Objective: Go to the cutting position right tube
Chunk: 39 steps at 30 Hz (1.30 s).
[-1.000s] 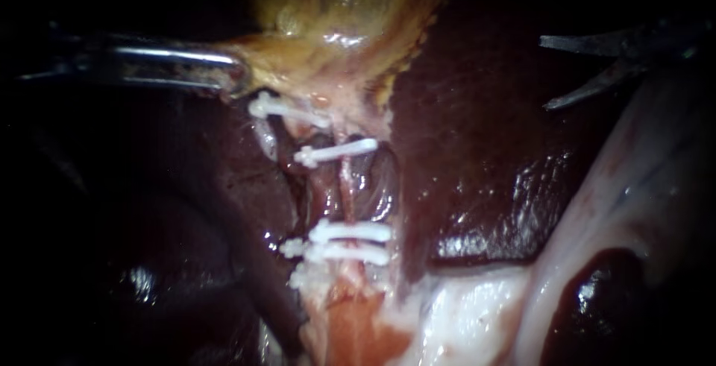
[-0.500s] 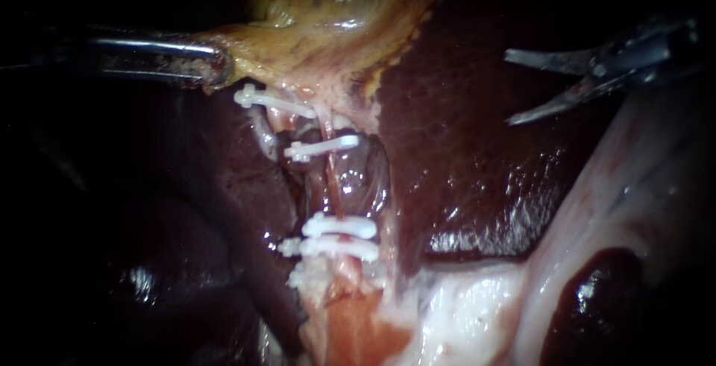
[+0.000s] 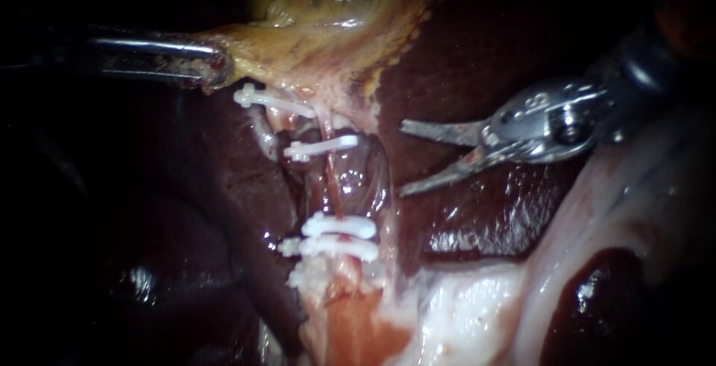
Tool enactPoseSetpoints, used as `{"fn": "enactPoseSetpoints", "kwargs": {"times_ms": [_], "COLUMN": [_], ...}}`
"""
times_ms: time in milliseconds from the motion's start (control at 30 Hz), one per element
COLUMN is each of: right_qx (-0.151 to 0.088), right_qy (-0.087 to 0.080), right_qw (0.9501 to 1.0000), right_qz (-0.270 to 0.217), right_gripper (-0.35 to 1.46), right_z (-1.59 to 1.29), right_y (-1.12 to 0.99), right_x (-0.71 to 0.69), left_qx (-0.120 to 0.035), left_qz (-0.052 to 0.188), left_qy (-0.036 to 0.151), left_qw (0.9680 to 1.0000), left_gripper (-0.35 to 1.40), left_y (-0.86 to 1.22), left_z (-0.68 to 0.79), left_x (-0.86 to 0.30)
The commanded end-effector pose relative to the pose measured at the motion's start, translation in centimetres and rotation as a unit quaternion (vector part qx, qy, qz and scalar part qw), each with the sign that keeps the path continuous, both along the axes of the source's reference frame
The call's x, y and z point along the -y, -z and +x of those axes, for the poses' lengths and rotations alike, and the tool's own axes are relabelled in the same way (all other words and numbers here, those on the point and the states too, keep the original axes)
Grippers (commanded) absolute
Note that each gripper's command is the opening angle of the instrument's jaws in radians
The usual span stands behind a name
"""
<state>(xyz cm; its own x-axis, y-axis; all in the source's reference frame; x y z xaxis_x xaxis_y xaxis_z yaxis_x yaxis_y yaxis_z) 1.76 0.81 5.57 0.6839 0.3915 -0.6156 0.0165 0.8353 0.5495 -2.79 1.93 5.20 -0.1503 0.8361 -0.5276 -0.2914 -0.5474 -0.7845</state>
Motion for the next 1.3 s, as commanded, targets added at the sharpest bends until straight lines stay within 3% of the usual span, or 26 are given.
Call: {"fn": "enactPoseSetpoints", "kwargs": {"times_ms": [33,233,333,467,600,867,1033,1300], "right_qx": [0.001,0.004,0.007,0.005,-0.015,-0.014,-0.04,-0.063], "right_qy": [0.003,0.015,0.019,0.009,-0.008,-0.025,-0.044,-0.054], "right_qw": [1.0,0.9992,0.9985,0.998,0.9969,0.9957,0.9929,0.9894], "right_qz": [0.009,0.037,0.051,0.062,0.077,0.088,0.103,0.119], "right_gripper": [1.43,1.4,1.38,1.38,1.38,1.43,1.43,1.43], "right_z": [0.05,0.35,0.47,0.61,0.69,0.9,1.0,1.18], "right_y": [-0.05,-0.3,-0.39,-0.49,-0.56,-0.69,-0.7,-0.69], "right_x": [0.05,0.23,0.25,0.21,0.18,0.2,0.2,0.16], "left_qx": [0.0,0.0,0.0,-0.001,-0.001,-0.001,-0.001,-0.001], "left_qz": [0.0,0.0,0.0,0.0,0.0,0.0,0.0,0.0], "left_qy": [0.0,0.001,0.001,0.001,0.001,0.001,0.001,0.001], "left_qw": [1.0,1.0,1.0,1.0,1.0,1.0,1.0,1.0], "left_gripper": [-0.35,-0.35,-0.35,-0.35,-0.35,-0.35,-0.35,-0.35], "left_y": [0.0,0.01,0.01,0.01,0.01,0.01,0.01,0.0], "left_z": [0.0,0.0,0.0,-0.01,-0.01,-0.02,-0.02,-0.03], "left_x": [0.0,0.01,0.01,0.01,0.0,0.0,0.0,0.01]}}
